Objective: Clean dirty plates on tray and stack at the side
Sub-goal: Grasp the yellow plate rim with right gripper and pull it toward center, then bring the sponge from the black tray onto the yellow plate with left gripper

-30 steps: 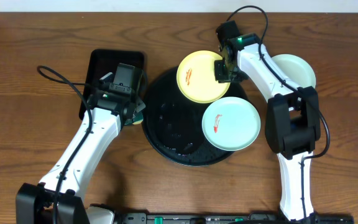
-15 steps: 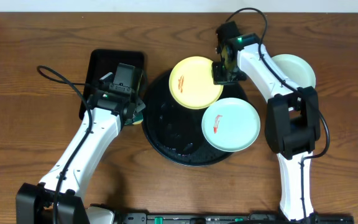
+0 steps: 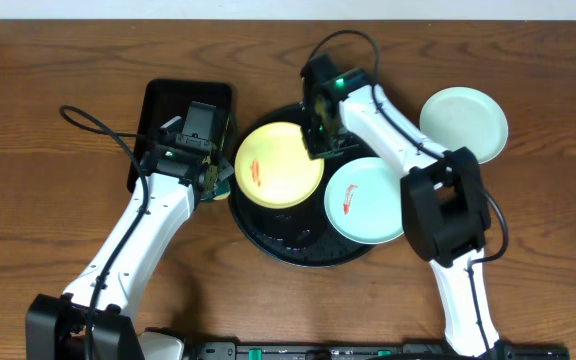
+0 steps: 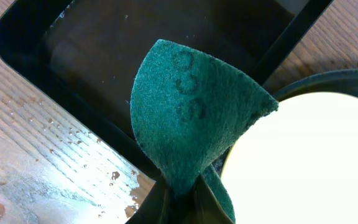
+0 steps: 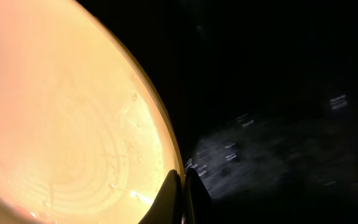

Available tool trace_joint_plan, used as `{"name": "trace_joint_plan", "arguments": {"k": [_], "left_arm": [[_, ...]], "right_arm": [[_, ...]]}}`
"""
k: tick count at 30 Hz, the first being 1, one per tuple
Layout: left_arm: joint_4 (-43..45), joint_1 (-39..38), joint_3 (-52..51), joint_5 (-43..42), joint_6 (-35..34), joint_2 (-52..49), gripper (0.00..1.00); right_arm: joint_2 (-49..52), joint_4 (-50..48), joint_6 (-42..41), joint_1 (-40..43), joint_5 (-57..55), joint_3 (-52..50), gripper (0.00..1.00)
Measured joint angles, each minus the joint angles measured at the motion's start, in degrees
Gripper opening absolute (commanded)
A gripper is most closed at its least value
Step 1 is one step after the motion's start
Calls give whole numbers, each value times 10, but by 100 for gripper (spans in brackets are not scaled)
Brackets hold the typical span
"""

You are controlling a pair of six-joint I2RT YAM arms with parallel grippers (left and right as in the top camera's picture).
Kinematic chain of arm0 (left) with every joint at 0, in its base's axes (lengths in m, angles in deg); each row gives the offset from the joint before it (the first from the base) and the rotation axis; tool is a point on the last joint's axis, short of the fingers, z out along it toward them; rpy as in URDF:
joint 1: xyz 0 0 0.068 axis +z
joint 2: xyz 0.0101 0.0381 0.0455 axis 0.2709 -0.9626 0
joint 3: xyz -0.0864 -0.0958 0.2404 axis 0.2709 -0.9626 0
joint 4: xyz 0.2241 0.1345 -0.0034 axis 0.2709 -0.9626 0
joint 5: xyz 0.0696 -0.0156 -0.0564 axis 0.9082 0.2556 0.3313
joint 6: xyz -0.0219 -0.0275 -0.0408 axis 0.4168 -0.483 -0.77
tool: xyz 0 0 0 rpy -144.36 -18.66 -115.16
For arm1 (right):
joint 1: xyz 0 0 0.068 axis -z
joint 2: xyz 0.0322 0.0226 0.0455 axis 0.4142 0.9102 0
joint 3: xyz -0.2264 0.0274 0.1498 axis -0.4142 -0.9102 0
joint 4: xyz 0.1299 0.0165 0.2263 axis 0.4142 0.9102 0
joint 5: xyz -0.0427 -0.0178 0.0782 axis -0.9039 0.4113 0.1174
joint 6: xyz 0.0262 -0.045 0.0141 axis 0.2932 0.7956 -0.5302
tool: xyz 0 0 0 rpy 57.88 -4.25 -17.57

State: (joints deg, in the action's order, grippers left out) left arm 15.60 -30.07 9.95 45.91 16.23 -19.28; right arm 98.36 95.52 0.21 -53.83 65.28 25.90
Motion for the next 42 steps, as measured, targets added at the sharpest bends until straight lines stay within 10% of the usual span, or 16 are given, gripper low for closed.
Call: {"name": "trace_joint_plan", "arguments": {"k": [42], "left_arm": [[104,-104,0,-136,3,-98,7]], "right_arm": [[0,71,25,-16,-23,0,1]]}}
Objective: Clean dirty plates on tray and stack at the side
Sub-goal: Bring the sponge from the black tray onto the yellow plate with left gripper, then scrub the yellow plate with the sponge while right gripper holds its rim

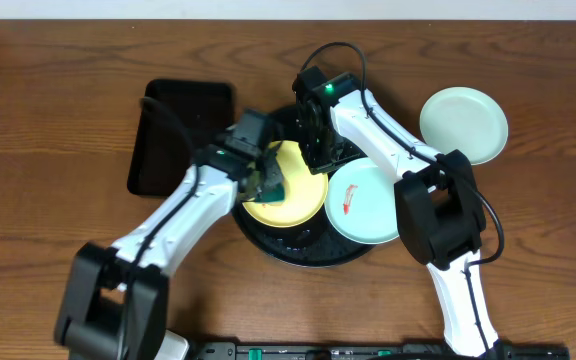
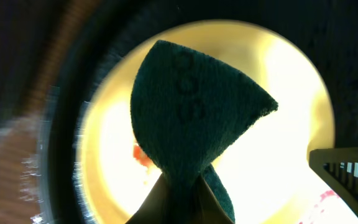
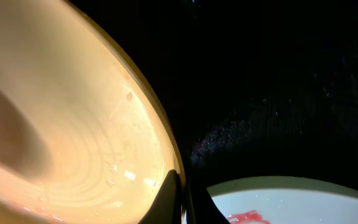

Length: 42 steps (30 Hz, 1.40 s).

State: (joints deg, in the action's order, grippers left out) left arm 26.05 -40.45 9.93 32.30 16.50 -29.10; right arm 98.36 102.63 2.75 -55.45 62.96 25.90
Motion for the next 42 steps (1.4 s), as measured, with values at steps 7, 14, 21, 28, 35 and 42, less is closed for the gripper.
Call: {"name": "trace_joint_plan", "arguments": {"k": [7,14,21,28,35,42], "left_arm": [[26,-19,-1,-1,-10,-31,8],[30,-19,-1,-1,-16,-31,8],[31,-19,-1,-1,-21,-31,8],[36,-20,-1,-3,-37,-31,7],[51,-33,-1,-3,-47,-37,7],[56,-40,-1,-5,-53,-68,8]], "right_arm": [[0,0,0,0,-1,0,1],[0,0,0,0,-1,0,1],[0,0,0,0,-1,0,1],[0,0,0,0,-1,0,1],[0,-1,0,0,-1,0,1],[2,-2,0,0,-2,0,1]]}}
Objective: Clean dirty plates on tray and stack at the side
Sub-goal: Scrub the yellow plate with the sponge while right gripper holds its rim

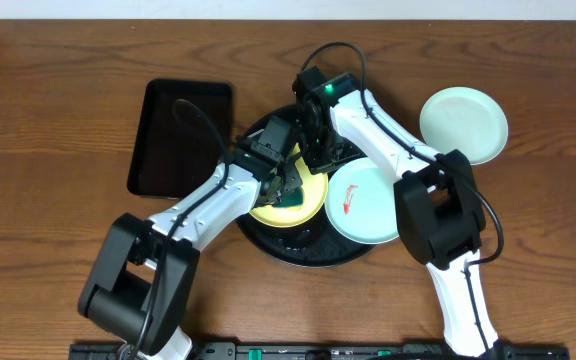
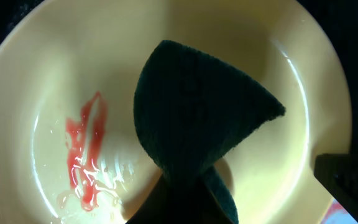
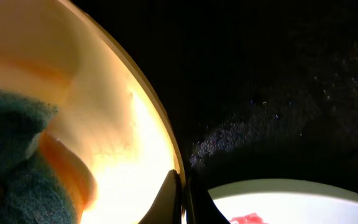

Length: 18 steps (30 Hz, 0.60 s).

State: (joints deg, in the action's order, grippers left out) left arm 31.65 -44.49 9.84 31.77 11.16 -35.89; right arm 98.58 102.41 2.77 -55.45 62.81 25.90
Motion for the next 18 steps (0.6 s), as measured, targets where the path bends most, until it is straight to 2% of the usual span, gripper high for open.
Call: {"name": "trace_joint_plan", "arguments": {"k": [18], "left_arm": [[-41,-10,18,61,-10,-30,7]], "right_arm": [[8,2,0,0,-3,0,1]]}}
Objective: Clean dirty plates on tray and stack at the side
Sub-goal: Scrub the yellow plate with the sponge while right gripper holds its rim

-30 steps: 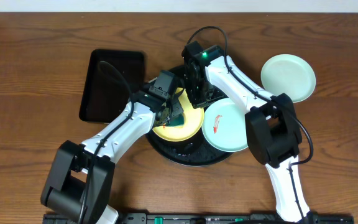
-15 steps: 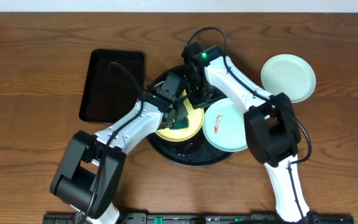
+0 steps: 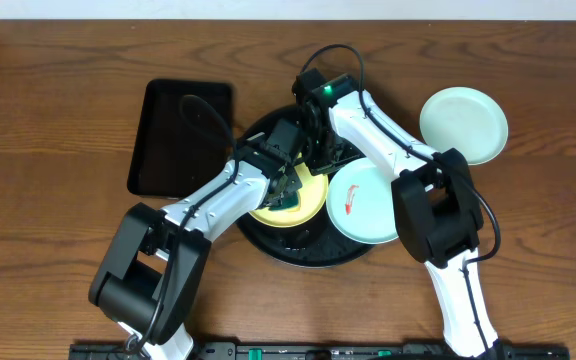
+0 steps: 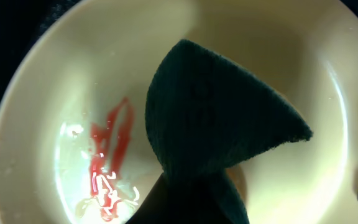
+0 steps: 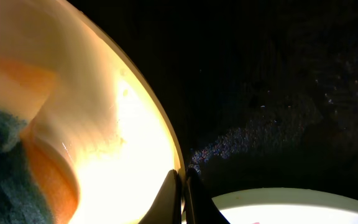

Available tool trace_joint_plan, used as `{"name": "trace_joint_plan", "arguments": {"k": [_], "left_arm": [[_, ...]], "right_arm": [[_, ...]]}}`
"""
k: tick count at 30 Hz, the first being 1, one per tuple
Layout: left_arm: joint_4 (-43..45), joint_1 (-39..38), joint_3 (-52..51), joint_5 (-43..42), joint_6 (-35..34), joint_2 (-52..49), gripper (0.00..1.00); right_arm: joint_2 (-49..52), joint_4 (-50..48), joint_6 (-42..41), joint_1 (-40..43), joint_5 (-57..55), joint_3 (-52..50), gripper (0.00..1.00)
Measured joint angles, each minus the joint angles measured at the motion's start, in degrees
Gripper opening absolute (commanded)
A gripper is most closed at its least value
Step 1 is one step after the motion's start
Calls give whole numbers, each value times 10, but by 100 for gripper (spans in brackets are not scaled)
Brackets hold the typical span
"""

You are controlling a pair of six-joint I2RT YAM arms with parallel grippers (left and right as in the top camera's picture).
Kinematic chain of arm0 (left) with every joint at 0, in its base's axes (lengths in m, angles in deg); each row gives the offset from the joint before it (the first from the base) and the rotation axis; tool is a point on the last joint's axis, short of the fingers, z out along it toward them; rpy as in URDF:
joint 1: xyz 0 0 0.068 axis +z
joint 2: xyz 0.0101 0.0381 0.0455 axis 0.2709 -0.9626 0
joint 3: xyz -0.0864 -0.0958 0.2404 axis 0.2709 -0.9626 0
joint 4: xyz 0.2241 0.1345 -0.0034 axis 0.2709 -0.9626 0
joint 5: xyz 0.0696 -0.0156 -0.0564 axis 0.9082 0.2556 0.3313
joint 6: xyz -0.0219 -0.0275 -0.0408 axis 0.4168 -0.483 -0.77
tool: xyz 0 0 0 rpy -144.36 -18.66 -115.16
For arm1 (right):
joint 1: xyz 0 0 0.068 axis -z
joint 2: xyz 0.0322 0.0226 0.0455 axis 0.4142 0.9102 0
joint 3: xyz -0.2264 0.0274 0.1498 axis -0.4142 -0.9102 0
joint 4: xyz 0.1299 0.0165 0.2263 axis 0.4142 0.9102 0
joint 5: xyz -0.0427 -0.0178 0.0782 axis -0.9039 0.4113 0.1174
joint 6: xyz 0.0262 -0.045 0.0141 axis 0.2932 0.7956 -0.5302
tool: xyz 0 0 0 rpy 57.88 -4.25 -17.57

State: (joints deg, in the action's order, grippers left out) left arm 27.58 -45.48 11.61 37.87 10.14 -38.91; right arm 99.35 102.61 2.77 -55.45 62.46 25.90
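Observation:
A yellow plate [image 3: 308, 190] lies on the round black tray [image 3: 298, 250], with a red smear [image 4: 110, 155] left of its centre. My left gripper [image 4: 188, 205] is shut on a dark green sponge [image 4: 219, 124] held over the plate's middle, beside the smear. My right gripper [image 5: 182, 186] is shut on the yellow plate's rim [image 5: 166, 137], pinching it at the far edge. A light blue plate [image 3: 363, 205] with a red smear lies on the tray's right side. A clean pale green plate [image 3: 463, 122] rests on the table at the right.
A black rectangular tray [image 3: 178, 135] sits on the wooden table [image 3: 58, 110] to the left of the round tray. Both arms crowd together over the round tray's upper half.
The sponge in my left gripper has shifted slightly over the yellow plate, nearer the red smear. My right gripper still pinches the plate's rim.
My left gripper held the sponge over the black rectangular tray while the right pinched the yellow plate's rim. Then the sponge hung above the yellow plate, then low over its middle beside the smear, where it is now. The smear still shows.

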Motion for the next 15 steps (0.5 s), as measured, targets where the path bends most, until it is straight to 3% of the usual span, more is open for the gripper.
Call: {"name": "trace_joint_plan", "arguments": {"k": [15], "left_arm": [[-57,39,7,4,0,0,7]], "right_arm": [[0,-2,0,-3,27,0,1]]}}
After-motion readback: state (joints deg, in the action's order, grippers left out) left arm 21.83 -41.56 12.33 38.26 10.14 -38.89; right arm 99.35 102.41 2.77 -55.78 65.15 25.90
